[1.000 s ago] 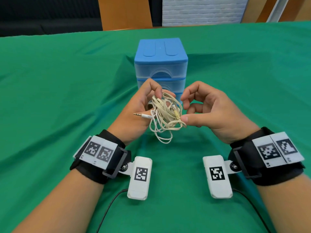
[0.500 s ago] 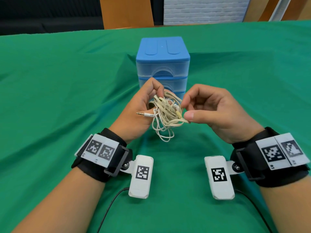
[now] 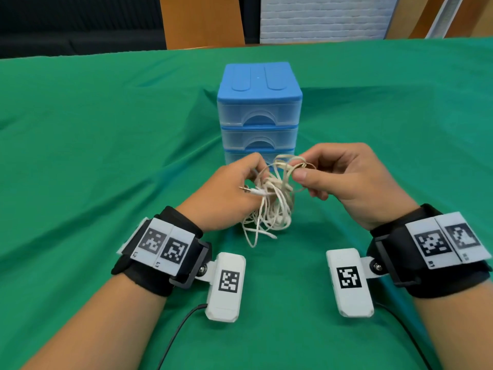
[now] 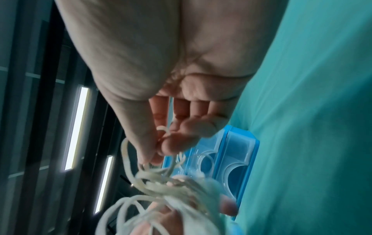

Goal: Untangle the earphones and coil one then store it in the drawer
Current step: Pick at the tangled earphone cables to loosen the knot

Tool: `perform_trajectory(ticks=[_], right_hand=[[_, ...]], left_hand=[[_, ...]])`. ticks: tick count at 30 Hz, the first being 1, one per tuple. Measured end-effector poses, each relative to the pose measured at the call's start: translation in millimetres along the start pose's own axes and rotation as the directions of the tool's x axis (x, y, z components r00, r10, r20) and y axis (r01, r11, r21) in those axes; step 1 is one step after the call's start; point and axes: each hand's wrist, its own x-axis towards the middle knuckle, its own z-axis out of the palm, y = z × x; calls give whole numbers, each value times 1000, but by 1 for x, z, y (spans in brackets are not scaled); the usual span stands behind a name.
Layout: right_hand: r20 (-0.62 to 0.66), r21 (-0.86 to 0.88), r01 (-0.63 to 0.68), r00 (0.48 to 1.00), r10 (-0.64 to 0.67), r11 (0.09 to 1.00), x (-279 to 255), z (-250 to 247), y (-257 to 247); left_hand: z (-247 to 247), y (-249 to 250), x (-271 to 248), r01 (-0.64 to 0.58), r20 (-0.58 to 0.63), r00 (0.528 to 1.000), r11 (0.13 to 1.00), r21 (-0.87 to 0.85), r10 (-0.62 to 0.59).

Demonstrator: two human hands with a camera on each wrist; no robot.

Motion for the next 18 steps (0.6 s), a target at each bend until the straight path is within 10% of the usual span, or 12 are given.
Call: perform_trajectory(ticks=[7,18], right_hand=[[-40,-137,33,998,-39,990,4,-4,7],[-49,28,-47,998,49,998,1,1,-2]], left_hand=[[-3,0,-1,-57,57,997,965,256,43],[-5,16,0,-92,-161,984,987,-129,71]])
